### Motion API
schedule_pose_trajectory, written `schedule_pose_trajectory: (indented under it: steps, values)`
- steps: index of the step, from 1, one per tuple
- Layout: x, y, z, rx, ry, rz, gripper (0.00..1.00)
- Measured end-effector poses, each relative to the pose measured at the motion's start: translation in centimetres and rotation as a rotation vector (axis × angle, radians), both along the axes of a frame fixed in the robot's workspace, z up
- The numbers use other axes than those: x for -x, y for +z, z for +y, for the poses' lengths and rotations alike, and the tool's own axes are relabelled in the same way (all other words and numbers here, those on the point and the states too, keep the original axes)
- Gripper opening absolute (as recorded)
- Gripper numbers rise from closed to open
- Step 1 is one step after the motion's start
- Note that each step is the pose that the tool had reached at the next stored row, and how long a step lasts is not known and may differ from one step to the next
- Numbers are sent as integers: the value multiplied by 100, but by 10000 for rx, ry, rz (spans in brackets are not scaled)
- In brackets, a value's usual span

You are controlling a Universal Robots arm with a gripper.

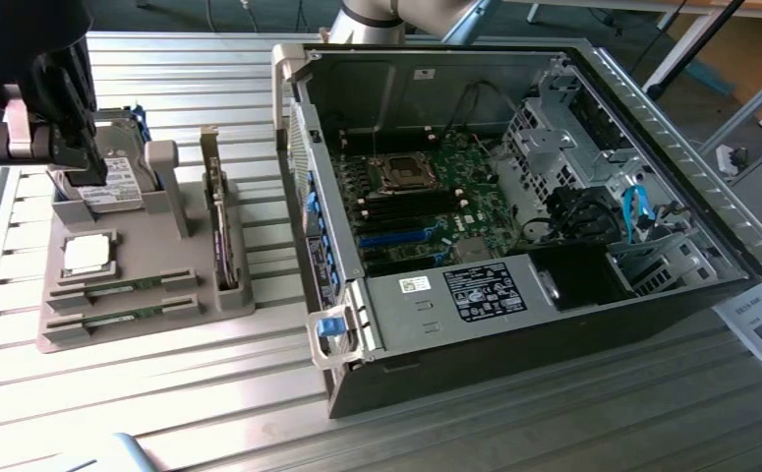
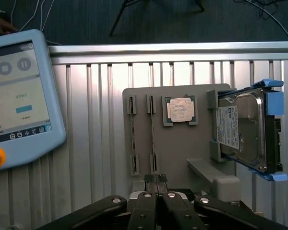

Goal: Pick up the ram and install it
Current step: 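Pick up the ram and move it above insertion slot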

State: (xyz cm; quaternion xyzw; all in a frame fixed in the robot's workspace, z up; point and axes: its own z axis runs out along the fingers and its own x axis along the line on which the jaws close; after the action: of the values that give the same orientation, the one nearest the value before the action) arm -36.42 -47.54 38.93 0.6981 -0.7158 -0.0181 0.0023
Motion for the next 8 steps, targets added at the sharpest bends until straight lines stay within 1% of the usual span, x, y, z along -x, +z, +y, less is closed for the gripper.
schedule_pose_trajectory:
  steps: [3,6,8]
  values:
    - [0,-1,0,-1,45,-1,10]
    - [0,-1,-1,-1,243,-1,10]
    - [0,0,0,0,282,0,10]
